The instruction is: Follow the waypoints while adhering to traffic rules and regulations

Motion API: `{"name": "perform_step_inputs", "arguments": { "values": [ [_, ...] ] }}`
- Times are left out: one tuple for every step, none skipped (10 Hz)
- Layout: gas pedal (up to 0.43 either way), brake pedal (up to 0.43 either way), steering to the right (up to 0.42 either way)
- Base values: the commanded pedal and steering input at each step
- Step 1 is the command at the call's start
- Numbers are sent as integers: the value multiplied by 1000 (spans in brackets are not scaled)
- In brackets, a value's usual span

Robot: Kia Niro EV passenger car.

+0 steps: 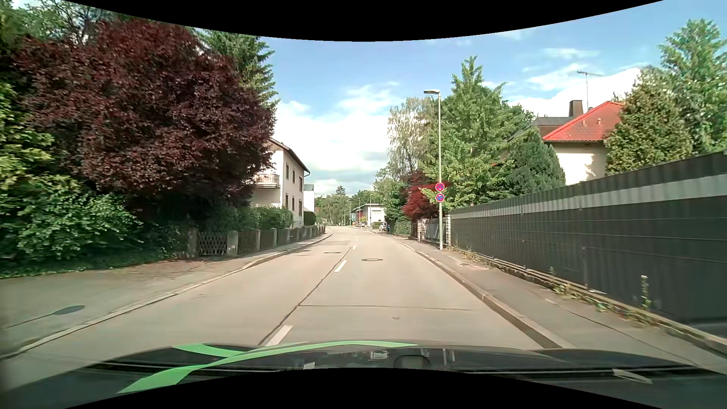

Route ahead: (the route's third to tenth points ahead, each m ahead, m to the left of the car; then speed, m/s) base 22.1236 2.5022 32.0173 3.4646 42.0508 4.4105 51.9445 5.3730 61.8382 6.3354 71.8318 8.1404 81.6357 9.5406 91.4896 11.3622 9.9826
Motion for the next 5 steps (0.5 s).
{"name": "perform_step_inputs", "arguments": {
  "values": [
    [118,0,-12],
    [118,0,-12],
    [110,0,-12],
    [110,0,-12],
    [110,0,-12]
  ]
}}
